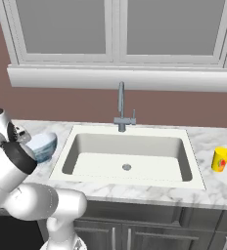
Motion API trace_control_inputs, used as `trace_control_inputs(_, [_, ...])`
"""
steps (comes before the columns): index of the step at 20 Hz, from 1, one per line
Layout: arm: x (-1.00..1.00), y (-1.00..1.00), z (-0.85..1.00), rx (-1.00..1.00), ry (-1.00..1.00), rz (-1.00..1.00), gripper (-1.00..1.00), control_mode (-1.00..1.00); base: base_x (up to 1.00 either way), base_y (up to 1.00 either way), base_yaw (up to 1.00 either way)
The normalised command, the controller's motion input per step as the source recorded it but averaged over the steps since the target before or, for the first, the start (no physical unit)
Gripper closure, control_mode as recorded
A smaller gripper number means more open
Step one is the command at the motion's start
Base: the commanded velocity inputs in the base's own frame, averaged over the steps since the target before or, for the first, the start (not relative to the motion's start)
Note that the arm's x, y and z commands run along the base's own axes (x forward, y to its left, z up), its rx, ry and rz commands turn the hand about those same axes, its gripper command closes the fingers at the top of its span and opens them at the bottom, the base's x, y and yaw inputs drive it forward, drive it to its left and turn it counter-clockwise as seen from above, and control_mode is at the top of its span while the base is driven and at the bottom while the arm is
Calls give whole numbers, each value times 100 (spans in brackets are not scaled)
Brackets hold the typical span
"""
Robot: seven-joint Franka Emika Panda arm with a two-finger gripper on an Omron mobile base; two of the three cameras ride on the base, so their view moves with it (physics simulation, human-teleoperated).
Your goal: Pick the cup and bowl from the counter and place them on the counter next to the sink.
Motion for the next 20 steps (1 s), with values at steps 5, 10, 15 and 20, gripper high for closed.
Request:
trace_control_inputs(5, [-11,-15,0,4,0,-4,-100,-100,0,0,0])
trace_control_inputs(10, [-7,0,0,0,0,-1,-100,-100,0,0,0])
trace_control_inputs(15, [-7,0,5,0,0,0,-100,-100,0,0,0])
trace_control_inputs(20, [-5,0,29,0,0,0,-100,-100,0,0,0])
